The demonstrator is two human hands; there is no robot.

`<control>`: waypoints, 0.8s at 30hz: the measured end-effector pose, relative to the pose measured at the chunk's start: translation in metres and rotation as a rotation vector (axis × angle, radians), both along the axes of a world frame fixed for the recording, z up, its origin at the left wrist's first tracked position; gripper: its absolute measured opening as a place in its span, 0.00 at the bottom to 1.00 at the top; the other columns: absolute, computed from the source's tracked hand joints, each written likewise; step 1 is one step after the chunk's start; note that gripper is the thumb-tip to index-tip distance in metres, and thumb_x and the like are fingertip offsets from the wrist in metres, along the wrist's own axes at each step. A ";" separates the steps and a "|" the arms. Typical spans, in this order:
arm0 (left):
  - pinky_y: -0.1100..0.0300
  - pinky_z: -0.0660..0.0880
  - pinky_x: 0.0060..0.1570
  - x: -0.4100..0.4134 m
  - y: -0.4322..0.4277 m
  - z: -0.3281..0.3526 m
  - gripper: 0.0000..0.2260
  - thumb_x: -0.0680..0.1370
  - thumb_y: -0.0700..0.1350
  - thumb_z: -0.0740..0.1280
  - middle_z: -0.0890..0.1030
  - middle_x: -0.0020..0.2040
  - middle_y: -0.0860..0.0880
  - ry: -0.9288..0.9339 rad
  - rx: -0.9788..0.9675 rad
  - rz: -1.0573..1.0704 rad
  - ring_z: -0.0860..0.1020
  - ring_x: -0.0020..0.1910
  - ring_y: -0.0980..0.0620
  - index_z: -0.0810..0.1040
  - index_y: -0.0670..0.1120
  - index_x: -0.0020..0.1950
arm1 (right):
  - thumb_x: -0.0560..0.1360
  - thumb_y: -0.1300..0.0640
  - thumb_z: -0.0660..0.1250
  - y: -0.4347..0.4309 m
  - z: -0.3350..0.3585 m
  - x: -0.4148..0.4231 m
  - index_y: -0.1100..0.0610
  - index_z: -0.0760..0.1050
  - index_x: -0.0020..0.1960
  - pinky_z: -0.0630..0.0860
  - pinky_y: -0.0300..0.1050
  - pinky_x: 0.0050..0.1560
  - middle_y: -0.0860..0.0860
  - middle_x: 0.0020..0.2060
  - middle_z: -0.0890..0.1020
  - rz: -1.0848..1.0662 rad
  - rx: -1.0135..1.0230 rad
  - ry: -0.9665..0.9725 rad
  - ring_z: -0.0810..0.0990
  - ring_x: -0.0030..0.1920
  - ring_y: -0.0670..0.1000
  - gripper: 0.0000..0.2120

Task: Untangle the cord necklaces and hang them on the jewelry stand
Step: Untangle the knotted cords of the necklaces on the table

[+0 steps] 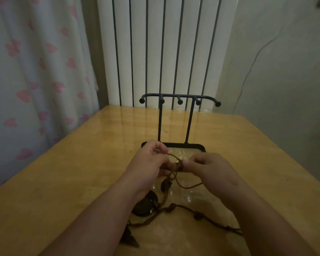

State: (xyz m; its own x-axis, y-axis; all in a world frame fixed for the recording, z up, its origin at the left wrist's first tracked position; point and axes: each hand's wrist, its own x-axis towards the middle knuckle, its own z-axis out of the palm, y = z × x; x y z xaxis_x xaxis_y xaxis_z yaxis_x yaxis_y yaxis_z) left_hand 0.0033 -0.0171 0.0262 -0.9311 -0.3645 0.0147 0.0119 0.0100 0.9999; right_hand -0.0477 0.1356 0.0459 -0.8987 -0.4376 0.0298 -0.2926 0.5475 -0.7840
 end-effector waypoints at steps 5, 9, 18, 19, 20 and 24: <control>0.59 0.75 0.38 0.000 0.001 -0.001 0.08 0.80 0.37 0.62 0.79 0.46 0.44 0.030 0.079 -0.026 0.78 0.40 0.50 0.77 0.48 0.47 | 0.80 0.50 0.62 -0.001 0.002 0.007 0.55 0.80 0.46 0.70 0.42 0.41 0.50 0.42 0.84 0.052 -0.291 -0.148 0.79 0.42 0.47 0.12; 0.59 0.72 0.35 0.000 -0.001 -0.004 0.10 0.80 0.37 0.61 0.78 0.37 0.48 -0.024 -0.023 0.000 0.75 0.36 0.51 0.78 0.49 0.45 | 0.80 0.52 0.62 0.000 0.003 0.001 0.53 0.82 0.46 0.68 0.43 0.42 0.45 0.43 0.82 -0.045 -0.411 -0.084 0.77 0.45 0.46 0.11; 0.63 0.73 0.36 0.005 0.008 0.001 0.11 0.77 0.38 0.68 0.83 0.43 0.53 -0.091 -0.243 -0.004 0.79 0.40 0.55 0.82 0.54 0.47 | 0.76 0.52 0.61 0.002 0.005 -0.002 0.56 0.78 0.46 0.62 0.44 0.34 0.50 0.31 0.76 0.103 -0.834 -0.335 0.64 0.30 0.49 0.10; 0.63 0.73 0.36 0.005 0.008 0.001 0.11 0.77 0.37 0.67 0.82 0.44 0.52 -0.098 -0.253 -0.011 0.79 0.41 0.55 0.81 0.54 0.47 | 0.74 0.51 0.61 0.002 0.005 -0.002 0.56 0.77 0.47 0.61 0.44 0.33 0.50 0.30 0.74 0.110 -0.914 -0.363 0.64 0.30 0.49 0.10; 0.63 0.73 0.36 0.006 0.009 0.001 0.11 0.77 0.37 0.67 0.82 0.45 0.53 -0.106 -0.269 -0.011 0.79 0.41 0.55 0.81 0.54 0.48 | 0.73 0.50 0.61 0.002 0.006 -0.002 0.56 0.76 0.48 0.60 0.43 0.33 0.50 0.30 0.73 0.113 -1.011 -0.388 0.64 0.29 0.48 0.11; 0.63 0.72 0.33 0.004 0.007 0.001 0.10 0.78 0.36 0.66 0.81 0.45 0.51 -0.121 -0.272 0.017 0.79 0.40 0.55 0.78 0.53 0.48 | 0.77 0.49 0.59 0.004 0.007 -0.007 0.53 0.75 0.48 0.59 0.42 0.33 0.49 0.29 0.70 0.025 -1.211 -0.379 0.62 0.28 0.46 0.10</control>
